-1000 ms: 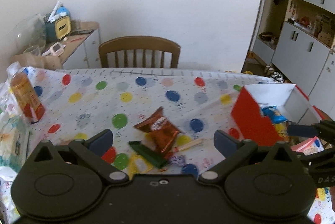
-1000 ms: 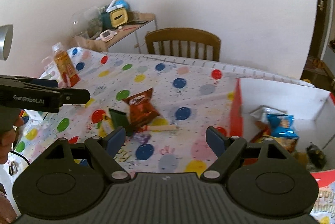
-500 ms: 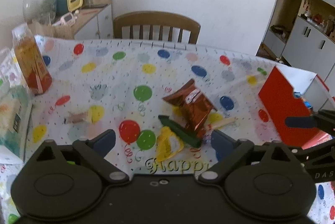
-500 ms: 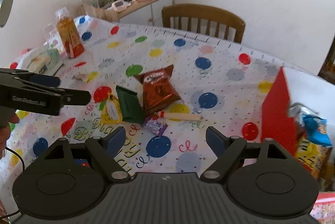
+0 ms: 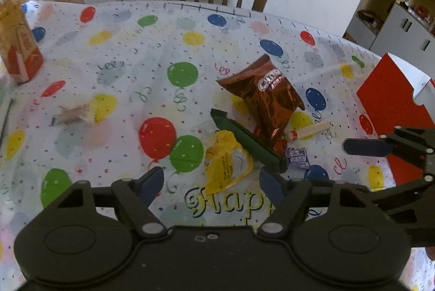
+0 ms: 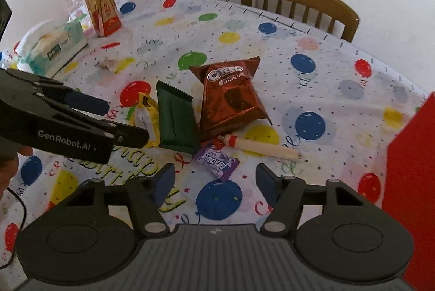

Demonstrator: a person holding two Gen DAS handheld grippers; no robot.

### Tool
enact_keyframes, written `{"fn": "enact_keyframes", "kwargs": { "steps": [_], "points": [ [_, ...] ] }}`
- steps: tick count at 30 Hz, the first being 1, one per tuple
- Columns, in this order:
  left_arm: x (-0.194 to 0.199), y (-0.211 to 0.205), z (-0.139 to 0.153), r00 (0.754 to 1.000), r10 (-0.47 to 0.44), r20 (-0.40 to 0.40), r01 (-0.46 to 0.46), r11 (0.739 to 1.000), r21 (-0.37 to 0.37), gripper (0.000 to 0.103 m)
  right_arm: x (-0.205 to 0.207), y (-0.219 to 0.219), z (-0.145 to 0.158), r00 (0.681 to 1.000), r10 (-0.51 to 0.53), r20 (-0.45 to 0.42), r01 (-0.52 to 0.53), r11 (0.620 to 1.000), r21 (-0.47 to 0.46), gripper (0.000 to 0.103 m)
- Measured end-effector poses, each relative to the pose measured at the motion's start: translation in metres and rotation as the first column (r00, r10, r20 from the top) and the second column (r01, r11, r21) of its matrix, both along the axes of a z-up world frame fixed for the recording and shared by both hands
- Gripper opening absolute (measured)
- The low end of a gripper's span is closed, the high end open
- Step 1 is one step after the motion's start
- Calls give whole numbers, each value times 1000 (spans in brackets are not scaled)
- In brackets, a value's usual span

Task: Organize snacks
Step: 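Grasp the yellow snack bag with the left gripper while the right grasps the purple candy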

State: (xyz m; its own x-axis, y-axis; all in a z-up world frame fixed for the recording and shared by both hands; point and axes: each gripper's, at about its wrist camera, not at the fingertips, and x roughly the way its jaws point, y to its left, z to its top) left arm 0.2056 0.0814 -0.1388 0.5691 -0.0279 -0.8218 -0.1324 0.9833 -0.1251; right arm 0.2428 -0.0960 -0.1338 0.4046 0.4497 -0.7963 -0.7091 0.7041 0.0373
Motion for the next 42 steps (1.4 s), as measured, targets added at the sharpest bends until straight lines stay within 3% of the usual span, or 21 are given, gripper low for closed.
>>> {"fn": "enact_keyframes", "kwargs": {
  "steps": [14,17,19,21,26,42],
  "points": [
    [24,0,-19,999,-18,-48,17,999,-29,60,18,18,-25,1000,22,1,-22,999,-29,42],
    [25,-2,-19,999,-28,-43,27,999,-27,54,18,20,-25,1000,26,8,-25,999,-31,39],
    [25,-2,-19,999,-30,-42,29,999,-32,51,17,21,-25,1000,24,16,-24,999,-40,31],
    [26,-2,-18,999,-36,-40,34,998,-46,40,15,21,-24,1000,21,17,-21,999,-43,29],
    [24,-1,-19,999,-27,-41,24,997,-80,32,11,19,-22,1000,1,21,0,999,-43,27],
    [-7,5,-3,999,18,-48,-23,995,-101,32,-29,-4,6,998,-55,24,54,998,31,21]
  ]
}}
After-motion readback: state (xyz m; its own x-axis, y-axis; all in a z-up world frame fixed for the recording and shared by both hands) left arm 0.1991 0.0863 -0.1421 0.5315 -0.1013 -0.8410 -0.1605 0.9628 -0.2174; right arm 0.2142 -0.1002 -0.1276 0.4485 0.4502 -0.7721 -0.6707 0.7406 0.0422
